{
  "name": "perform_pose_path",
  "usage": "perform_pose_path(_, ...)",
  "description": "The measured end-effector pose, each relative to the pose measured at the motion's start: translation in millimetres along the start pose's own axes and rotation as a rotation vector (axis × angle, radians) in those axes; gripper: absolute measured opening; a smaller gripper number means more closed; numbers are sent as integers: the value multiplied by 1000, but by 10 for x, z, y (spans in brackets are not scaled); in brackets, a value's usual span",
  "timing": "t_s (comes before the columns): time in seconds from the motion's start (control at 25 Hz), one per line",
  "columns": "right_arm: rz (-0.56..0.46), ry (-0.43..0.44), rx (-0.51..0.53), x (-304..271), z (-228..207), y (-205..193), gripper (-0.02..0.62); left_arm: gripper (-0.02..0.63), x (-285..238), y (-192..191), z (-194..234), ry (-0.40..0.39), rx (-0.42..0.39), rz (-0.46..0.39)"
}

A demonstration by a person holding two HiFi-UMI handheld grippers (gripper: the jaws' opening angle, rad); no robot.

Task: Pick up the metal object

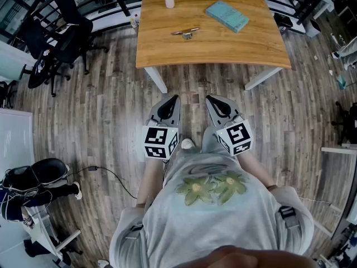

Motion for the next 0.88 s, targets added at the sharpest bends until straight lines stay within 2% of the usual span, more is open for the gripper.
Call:
perform_pose_path(0.4,-11,-21,-32,-489,36,117,5,14,-67,-56,465,5,23,46)
perform_pose_path(0.68,2,12,-47,-1101,-44,189,5,14,-252,114,879,18,4,59)
perform_pose_path(0.88,29,51,-36,-1536,-66,226,5,14,-443,163,1202,22,19,71)
Point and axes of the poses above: the fingertips, and each gripper's own axes: x backward along the fingers, z to its left, y out of its top, the point moved 4 cm from there along x, backward along the fingers, and after that the axes turned 13 degrees about -y, right-handed, at the moved point
